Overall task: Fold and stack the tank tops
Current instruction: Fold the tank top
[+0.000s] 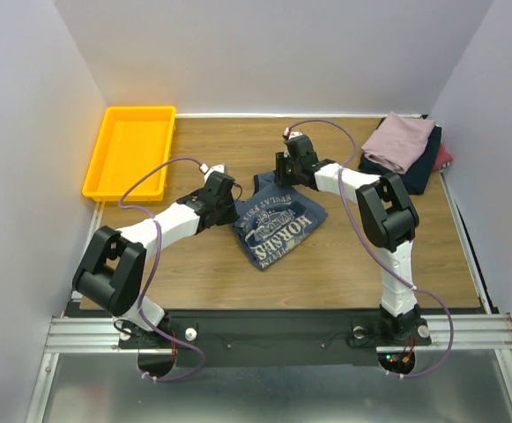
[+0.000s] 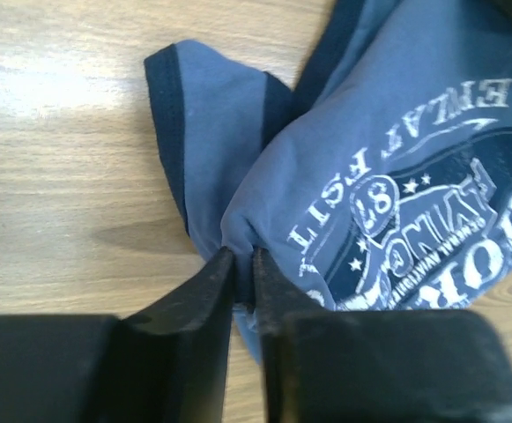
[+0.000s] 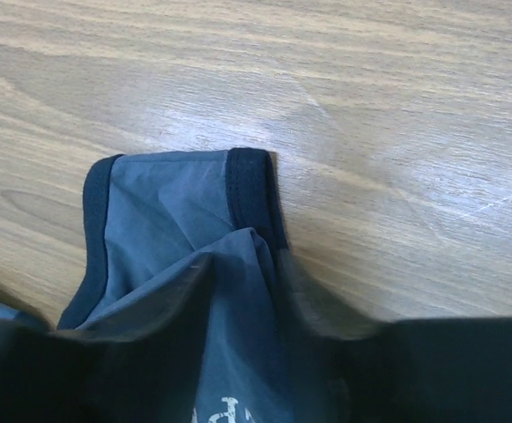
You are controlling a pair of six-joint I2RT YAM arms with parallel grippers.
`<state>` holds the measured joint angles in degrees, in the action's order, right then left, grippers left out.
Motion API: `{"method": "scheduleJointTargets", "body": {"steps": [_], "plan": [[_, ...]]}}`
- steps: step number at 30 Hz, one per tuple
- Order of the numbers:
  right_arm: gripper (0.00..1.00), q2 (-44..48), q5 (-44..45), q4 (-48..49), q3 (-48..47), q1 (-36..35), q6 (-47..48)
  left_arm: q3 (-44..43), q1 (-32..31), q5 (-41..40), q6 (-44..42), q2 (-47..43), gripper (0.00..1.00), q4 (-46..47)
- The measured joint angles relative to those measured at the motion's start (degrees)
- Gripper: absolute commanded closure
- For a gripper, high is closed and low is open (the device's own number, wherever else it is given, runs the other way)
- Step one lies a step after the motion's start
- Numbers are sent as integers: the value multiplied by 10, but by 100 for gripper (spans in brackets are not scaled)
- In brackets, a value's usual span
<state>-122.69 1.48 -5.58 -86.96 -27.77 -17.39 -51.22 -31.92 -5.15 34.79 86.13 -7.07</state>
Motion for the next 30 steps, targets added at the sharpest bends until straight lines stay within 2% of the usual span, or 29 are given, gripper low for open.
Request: {"method": "scheduleJointTargets", "body": {"steps": [2, 3, 4, 7, 12, 22, 30], "plan": [[72, 0, 0, 0, 0, 0, 0, 0, 0, -3, 0, 8, 89, 0], [76, 0, 1, 0, 0, 0, 0, 0, 0, -4, -1, 11, 98, 0], [79, 1, 0, 0, 0, 0, 1, 0, 0, -5, -1, 12, 100, 0], [88, 8, 9, 0, 6, 0, 1, 0, 0, -7, -2, 12, 100, 1], [96, 38, 42, -4, 24, 0, 3, 0, -7, -10, -5, 1, 100, -1], [100, 154, 85, 18, 70, 0, 7, -6, -24, -16, -7, -91, 100, -10], [100, 162, 85, 78, 106, 0, 7, -34, -24, -49, 5, -94, 100, -46]]}}
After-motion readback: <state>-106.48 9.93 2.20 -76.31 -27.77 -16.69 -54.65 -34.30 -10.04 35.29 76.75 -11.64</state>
